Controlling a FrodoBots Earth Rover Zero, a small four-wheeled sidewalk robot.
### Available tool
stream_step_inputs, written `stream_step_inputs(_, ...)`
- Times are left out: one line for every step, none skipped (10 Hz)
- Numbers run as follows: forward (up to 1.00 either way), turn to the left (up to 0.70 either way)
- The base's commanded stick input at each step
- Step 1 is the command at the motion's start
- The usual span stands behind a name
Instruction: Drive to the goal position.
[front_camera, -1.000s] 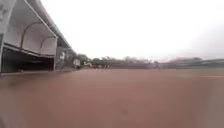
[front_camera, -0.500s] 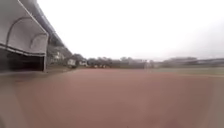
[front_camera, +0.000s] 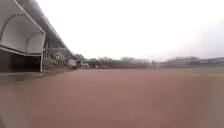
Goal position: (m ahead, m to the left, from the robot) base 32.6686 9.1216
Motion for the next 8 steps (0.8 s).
stream_step_inputs(1.0, 0.0)
stream_step_inputs(1.0, 0.0)
stream_step_inputs(1.0, 0.0)
stream_step_inputs(1.0, 0.0)
stream_step_inputs(1.0, 0.0)
stream_step_inputs(1.0, 0.0)
stream_step_inputs(1.0, 0.0)
stream_step_inputs(1.0, 0.0)
